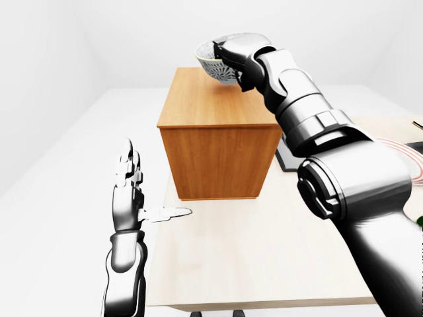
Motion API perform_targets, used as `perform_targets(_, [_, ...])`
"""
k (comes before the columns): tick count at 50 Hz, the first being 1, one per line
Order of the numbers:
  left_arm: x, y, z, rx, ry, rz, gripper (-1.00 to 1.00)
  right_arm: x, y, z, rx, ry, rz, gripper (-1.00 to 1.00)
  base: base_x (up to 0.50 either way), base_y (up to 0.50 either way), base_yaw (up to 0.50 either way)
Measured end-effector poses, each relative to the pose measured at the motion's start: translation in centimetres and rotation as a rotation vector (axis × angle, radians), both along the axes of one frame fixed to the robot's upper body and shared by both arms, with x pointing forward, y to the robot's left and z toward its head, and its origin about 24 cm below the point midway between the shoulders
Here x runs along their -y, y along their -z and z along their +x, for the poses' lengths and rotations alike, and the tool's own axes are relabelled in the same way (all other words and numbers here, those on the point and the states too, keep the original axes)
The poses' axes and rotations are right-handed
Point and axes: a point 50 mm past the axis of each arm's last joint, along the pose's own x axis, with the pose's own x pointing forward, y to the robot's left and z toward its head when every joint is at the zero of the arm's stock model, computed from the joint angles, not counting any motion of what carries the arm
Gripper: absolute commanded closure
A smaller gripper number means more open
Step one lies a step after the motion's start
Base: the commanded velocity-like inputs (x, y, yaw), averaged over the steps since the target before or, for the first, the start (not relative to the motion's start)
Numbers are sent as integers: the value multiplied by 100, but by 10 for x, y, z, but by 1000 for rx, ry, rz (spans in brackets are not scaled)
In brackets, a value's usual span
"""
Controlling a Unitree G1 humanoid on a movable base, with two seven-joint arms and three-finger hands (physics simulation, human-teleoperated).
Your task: Put the bowl on the top of the cabinet.
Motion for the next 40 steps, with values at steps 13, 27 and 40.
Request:
perform_targets(13, [1,2,0,-8,5,1,-100,-1,8,1,-20,0,-6,69,0,0,0])
perform_targets(27, [1,4,1,-18,10,1,-100,0,0,0,20,-4,4,-100,0,0,0])
perform_targets(40, [1,2,1,-11,10,1,-100,9,-21,-3,44,19,12,-100,0,0,0])
